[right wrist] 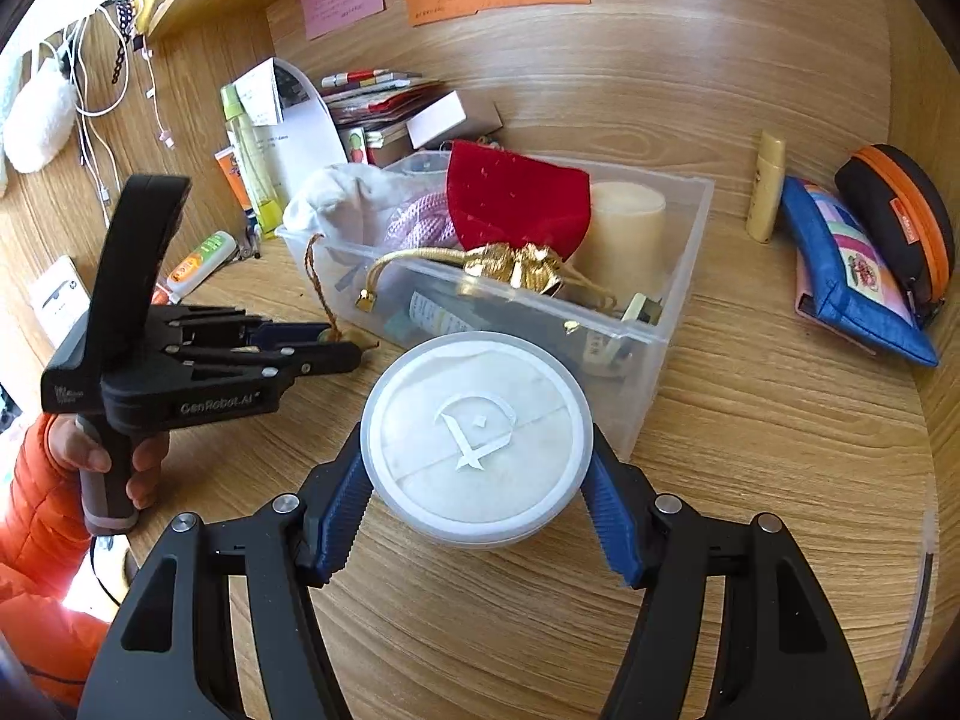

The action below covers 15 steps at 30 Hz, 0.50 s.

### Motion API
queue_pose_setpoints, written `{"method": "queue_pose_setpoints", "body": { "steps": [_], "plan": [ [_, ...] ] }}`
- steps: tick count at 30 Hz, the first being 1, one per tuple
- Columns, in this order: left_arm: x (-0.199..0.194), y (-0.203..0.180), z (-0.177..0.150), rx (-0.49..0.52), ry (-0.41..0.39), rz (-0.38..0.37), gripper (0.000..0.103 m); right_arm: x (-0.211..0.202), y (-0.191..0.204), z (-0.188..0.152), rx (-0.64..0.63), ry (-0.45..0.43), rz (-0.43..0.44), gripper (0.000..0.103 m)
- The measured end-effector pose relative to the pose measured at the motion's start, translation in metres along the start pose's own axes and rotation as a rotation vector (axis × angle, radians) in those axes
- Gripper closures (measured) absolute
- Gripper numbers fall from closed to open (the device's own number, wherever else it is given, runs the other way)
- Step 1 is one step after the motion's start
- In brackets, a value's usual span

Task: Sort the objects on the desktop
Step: 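Grasp the white round container with the right gripper while the left grasps the gourd ornament, then lift the container and gourd and carry both over the clear bin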

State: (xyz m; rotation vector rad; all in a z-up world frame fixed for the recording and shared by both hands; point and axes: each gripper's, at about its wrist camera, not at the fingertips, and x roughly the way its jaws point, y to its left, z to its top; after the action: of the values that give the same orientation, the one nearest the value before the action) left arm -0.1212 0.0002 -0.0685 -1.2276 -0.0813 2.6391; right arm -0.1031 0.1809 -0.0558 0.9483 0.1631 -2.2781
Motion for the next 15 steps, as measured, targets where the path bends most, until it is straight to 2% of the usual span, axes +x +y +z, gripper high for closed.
{"method": "queue_pose_setpoints", "body": {
  "steps": [15],
  "plan": [
    [-0.05,-0.027,0.013,0.058,-0.133,-0.102,0.074,-0.009,-0.001,0.009,-0.004,-0.035,-0.013,0.041]
  ]
}}
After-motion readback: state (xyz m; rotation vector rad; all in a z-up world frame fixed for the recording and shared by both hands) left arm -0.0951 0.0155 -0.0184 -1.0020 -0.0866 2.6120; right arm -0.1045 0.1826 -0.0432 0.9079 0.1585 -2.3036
